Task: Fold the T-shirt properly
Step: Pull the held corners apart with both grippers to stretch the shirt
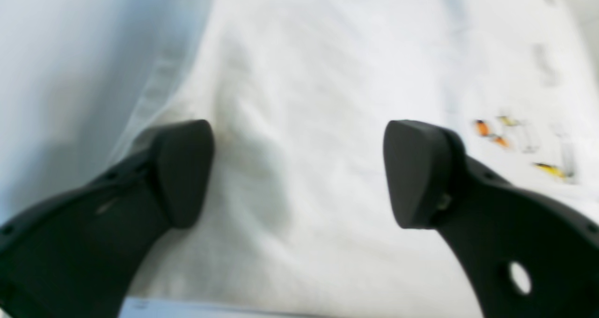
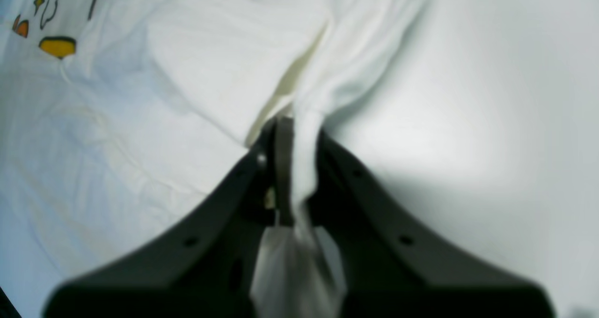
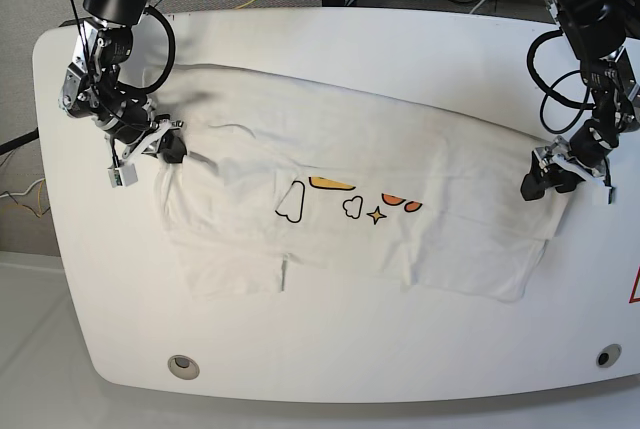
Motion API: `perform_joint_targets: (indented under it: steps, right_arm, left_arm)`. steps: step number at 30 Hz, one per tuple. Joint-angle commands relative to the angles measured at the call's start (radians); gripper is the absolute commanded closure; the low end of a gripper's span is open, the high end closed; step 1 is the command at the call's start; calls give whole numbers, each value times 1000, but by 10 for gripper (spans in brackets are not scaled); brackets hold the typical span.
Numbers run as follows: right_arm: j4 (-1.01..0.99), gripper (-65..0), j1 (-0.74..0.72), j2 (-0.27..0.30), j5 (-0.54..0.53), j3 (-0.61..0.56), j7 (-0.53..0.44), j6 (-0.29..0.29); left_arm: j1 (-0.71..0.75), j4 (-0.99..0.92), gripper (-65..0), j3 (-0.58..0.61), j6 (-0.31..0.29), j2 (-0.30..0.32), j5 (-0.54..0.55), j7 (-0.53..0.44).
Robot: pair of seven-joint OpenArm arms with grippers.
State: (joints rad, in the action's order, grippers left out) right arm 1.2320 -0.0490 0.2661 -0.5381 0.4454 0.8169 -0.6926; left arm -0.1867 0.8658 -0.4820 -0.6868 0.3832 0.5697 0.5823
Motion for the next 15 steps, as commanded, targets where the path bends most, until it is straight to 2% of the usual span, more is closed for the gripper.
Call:
perform_joint_targets:
  steps: [1,4,12,15]
  right_arm:
    - [8,0,-9,18,6,3,2,-6]
    - [9,0,-8,19,11,2,2,-6]
    - [7,0,-11,21,12,2,3,-6]
    - [7,0,-7,20,8,2,6,-6]
  left_arm:
    - [0,7,-569,-6,28,22,-52,28]
    - [-3,15,-558,-8,45,26,-51,24]
    - [-4,19,-463,-9,13,29,-21,-13]
    - [-4,20,-469,-10,1,29,-9,-9]
